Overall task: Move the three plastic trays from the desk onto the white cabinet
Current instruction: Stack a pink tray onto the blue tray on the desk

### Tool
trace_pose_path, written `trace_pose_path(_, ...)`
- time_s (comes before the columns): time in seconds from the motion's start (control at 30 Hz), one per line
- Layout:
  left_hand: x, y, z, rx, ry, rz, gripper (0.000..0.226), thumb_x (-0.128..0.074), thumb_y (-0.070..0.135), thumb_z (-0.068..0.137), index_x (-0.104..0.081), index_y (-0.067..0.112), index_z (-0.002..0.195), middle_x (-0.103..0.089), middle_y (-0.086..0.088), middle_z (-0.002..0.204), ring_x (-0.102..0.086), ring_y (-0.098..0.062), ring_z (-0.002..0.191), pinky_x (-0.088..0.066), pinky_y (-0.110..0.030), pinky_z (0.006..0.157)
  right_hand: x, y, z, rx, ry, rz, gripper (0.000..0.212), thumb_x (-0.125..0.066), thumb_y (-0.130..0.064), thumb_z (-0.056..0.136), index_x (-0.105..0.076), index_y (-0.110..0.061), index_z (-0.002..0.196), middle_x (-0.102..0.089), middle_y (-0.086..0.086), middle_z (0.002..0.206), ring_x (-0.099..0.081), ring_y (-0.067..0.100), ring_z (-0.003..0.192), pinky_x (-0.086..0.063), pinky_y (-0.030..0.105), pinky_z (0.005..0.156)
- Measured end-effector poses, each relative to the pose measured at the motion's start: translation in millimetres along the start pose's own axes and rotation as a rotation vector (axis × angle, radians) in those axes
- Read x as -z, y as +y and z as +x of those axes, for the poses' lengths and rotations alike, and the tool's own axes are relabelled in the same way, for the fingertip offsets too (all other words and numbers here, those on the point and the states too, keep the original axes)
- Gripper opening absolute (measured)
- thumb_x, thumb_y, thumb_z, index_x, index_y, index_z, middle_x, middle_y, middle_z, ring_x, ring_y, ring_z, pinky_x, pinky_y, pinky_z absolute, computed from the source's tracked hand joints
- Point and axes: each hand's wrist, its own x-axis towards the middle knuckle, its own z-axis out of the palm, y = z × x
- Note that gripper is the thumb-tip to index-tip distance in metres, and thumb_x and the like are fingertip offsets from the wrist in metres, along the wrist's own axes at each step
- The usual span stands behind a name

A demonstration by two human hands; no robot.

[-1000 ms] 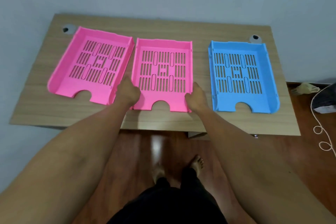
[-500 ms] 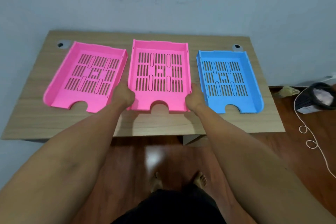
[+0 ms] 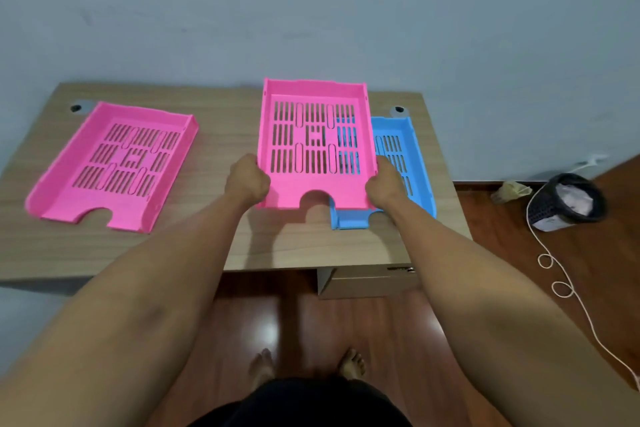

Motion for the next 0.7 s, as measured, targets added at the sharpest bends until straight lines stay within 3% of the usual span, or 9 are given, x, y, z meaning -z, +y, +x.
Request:
trace_pose_path(0.3, -80.2, 70.4, -18.9, -0.003, -0.017, -0.016, 0.029, -0.046, 0.002, 0.092, -0.068, 0.0, 0.113, -0.07, -0.026, 0.121, -0.067, -0.045, 0.108, -0.054, -0.045, 0.086, 74.9, 69.1, 36.6, -0.02, 0.029, -0.024, 0.052, -0.04, 0.009, 0.087, -0.059, -0.01, 0.131, -0.069, 0.02, 0.124, -0.066, 0.037, 0.106, -0.052, 0.037, 0.087)
trace_pose_path(0.43, -108.2, 84.5, -22.8, 0.02, -0.026, -0.028, 0.029, -0.045, 0.003, 0.091, -0.067, 0.001, 0.111, -0.071, -0.025, 0.119, -0.068, -0.044, 0.105, -0.058, -0.048, 0.09, 92.2, 93.3, 48.5, -0.027, -0.001, -0.014, 0.054, -0.038, 0.011, 0.089, -0.057, -0.01, 0.135, -0.069, 0.018, 0.124, -0.061, 0.028, 0.097, -0.047, 0.032, 0.081)
trace_pose_path(0.7, -135.7, 91.2, -29.0, 0.042, -0.018, -0.027, 0.028, -0.044, 0.001, 0.093, -0.068, 0.0, 0.108, -0.071, -0.025, 0.119, -0.067, -0.044, 0.105, -0.055, -0.046, 0.09, 99.0, 118.2, 60.2, -0.025, -0.071, -0.005, 0.051, -0.039, 0.009, 0.097, -0.051, -0.011, 0.142, -0.066, 0.012, 0.121, -0.062, 0.029, 0.103, -0.051, 0.035, 0.084)
